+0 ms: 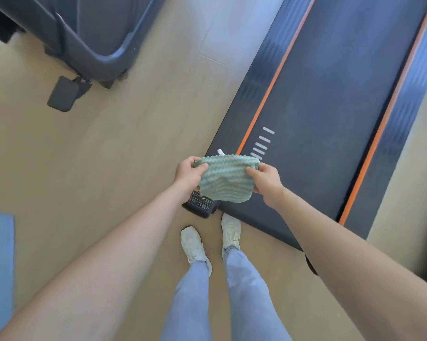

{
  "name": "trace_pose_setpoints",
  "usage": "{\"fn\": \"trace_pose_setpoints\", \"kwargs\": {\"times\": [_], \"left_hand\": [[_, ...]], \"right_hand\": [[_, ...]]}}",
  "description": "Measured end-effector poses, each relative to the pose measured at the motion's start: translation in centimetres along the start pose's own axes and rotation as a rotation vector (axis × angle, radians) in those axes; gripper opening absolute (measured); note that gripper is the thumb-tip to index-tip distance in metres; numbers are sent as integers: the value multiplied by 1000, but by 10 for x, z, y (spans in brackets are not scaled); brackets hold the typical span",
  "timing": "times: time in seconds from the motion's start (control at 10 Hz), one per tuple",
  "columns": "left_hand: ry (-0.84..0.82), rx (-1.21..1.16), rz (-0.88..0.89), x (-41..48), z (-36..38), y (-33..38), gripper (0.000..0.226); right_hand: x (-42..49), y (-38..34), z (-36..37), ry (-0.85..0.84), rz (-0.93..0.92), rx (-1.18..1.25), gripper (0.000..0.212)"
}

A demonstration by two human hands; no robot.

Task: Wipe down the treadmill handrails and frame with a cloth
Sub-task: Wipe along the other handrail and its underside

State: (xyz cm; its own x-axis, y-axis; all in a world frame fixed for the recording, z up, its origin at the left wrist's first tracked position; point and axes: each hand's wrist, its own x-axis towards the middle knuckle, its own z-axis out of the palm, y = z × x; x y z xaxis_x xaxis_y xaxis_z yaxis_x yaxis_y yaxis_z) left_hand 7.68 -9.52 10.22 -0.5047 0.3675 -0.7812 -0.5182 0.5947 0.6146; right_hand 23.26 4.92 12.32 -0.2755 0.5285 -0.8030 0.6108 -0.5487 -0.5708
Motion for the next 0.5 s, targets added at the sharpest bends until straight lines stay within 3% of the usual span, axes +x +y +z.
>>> {"fn": "trace_pose_setpoints", "kwargs": {"times": [0.2,0.3,0.4,0.5], "left_hand": [[109,50,57,87,15,4,5],[74,17,47,108,20,3,25],[119,168,-17,106,16,-3,54],[115,245,-101,80,3,-25,41]], "right_hand": [[90,1,21,44,0,19,14],[114,1,25,46,1,8,21],[116,4,21,53,54,-106,51],[100,24,5,64,144,-223,60]]}}
